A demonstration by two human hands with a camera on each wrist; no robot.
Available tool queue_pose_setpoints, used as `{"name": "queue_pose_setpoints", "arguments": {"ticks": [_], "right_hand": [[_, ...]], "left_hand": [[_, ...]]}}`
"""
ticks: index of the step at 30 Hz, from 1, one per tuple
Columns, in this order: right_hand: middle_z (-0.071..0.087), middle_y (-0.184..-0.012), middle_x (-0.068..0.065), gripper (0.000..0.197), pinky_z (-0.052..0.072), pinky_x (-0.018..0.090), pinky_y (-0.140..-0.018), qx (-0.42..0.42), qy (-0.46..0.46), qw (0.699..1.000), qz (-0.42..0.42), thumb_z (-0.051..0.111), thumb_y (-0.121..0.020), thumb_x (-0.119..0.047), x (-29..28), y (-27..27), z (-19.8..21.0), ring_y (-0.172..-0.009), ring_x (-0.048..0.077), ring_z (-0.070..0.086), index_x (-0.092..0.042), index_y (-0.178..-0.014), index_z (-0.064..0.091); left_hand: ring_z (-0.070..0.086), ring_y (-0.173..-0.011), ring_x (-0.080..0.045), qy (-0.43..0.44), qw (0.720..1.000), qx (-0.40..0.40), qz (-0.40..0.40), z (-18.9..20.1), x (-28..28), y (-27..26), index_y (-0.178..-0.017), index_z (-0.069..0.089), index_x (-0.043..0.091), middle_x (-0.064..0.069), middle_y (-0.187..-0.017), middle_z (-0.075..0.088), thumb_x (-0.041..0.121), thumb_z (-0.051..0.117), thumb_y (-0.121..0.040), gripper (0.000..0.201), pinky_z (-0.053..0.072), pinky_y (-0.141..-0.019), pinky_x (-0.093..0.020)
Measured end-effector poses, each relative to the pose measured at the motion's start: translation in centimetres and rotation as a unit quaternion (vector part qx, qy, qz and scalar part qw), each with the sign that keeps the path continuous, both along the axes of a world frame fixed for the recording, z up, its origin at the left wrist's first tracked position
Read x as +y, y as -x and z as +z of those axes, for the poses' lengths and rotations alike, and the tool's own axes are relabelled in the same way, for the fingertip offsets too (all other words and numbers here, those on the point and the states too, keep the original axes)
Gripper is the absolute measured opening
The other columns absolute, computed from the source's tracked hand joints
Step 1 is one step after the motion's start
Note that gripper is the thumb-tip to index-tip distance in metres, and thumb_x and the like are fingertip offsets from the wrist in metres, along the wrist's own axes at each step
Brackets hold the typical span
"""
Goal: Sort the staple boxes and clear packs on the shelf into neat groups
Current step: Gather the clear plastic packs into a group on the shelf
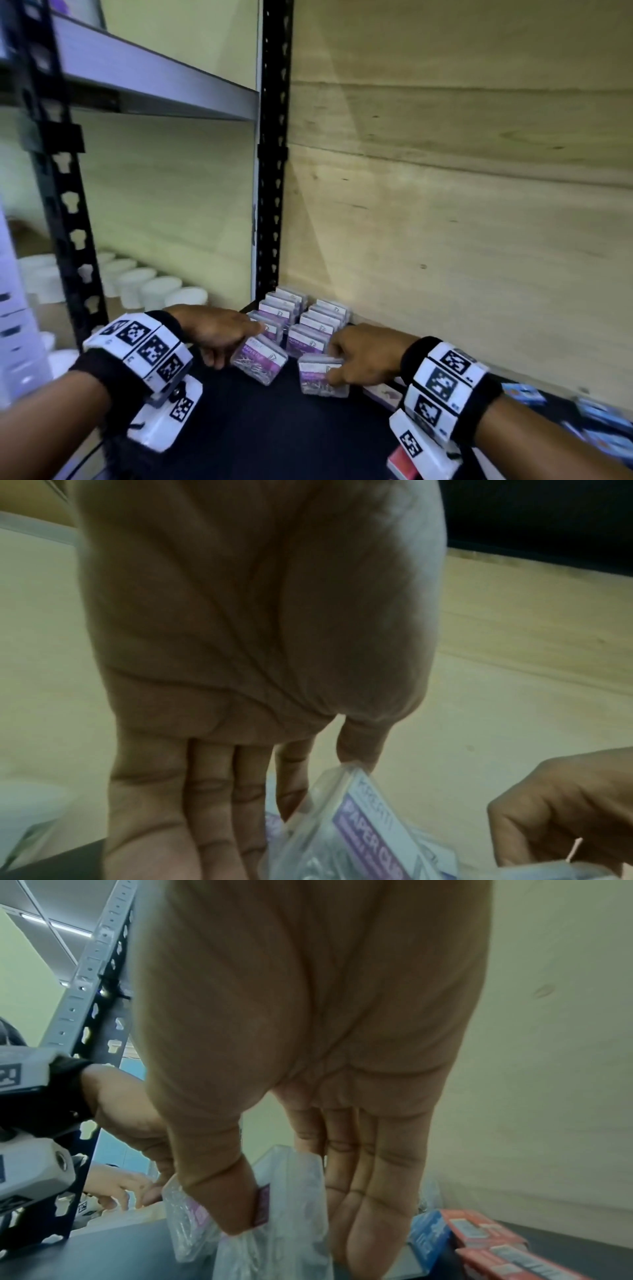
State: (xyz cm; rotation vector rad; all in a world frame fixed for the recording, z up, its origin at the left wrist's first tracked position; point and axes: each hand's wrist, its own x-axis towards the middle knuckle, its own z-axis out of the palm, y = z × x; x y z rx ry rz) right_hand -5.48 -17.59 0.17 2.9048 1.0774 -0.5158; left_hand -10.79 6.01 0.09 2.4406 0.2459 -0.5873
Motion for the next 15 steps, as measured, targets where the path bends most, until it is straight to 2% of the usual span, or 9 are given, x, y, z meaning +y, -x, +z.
{"name": "queue_pose_setpoints", "arguments": {"ticks": [2, 5, 9, 12, 15], "right_hand": [[0.067, -0.109, 0.006, 0.041, 0.049, 0.034, -0.083, -0.006, 0.0, 1.0, -0.004, 0.063, -0.089, -0.047, 0.3, -0.2, -0.2, -0.098, 0.023, 0.062, -0.015, -0.114, 0.064], [0.068, -0.113, 0.011, 0.048, 0.051, 0.037, -0.087, -0.007, 0.0, 1.0, -0.008, 0.064, -0.088, -0.047, 0.4, -0.4, -0.4, -0.101, 0.026, 0.064, -0.01, -0.118, 0.063], [0.066, -0.116, 0.006, 0.046, 0.052, 0.038, -0.092, -0.006, -0.002, 1.0, -0.009, 0.064, -0.088, -0.048, 0.4, -0.5, -0.5, -0.103, 0.023, 0.062, -0.016, -0.121, 0.06], [0.064, -0.117, 0.003, 0.048, 0.051, 0.039, -0.094, -0.001, -0.003, 1.0, -0.011, 0.065, -0.087, -0.049, 0.3, -0.4, -0.6, -0.104, 0.022, 0.061, -0.02, -0.124, 0.058], [0.066, -0.118, 0.008, 0.05, 0.052, 0.04, -0.093, -0.001, -0.002, 1.0, -0.01, 0.066, -0.087, -0.049, 0.3, -0.4, -0.8, -0.105, 0.026, 0.063, -0.015, -0.123, 0.06]], "left_hand": [[0.057, -0.061, -0.013, 0.021, 1.0, -0.005, 0.009, -0.3, 0.5, -0.1, -0.12, 0.054, 0.011, -0.003, -0.084, 0.056, 0.046, 0.026, -0.104, 0.047, 0.049, -0.056, -0.019], [0.057, -0.062, -0.012, 0.041, 0.999, -0.02, 0.026, -0.8, 0.9, -0.5, -0.113, 0.055, 0.015, 0.0, -0.084, 0.058, 0.044, 0.028, -0.105, 0.041, 0.049, -0.057, -0.019], [0.058, -0.061, -0.013, 0.064, 0.996, -0.031, 0.044, -1.5, 1.1, -1.0, -0.112, 0.054, 0.012, -0.002, -0.085, 0.06, 0.04, 0.027, -0.106, 0.04, 0.051, -0.058, -0.02], [0.059, -0.062, -0.014, 0.094, 0.994, -0.03, 0.053, -1.9, 1.2, -1.2, -0.111, 0.055, 0.011, -0.003, -0.079, 0.06, 0.039, 0.026, -0.106, 0.041, 0.052, -0.058, -0.021], [0.06, -0.062, -0.014, 0.114, 0.991, -0.028, 0.059, -2.1, 1.3, -1.2, -0.105, 0.059, 0.014, 0.0, -0.072, 0.063, 0.039, 0.026, -0.106, 0.042, 0.053, -0.06, -0.023]]}}
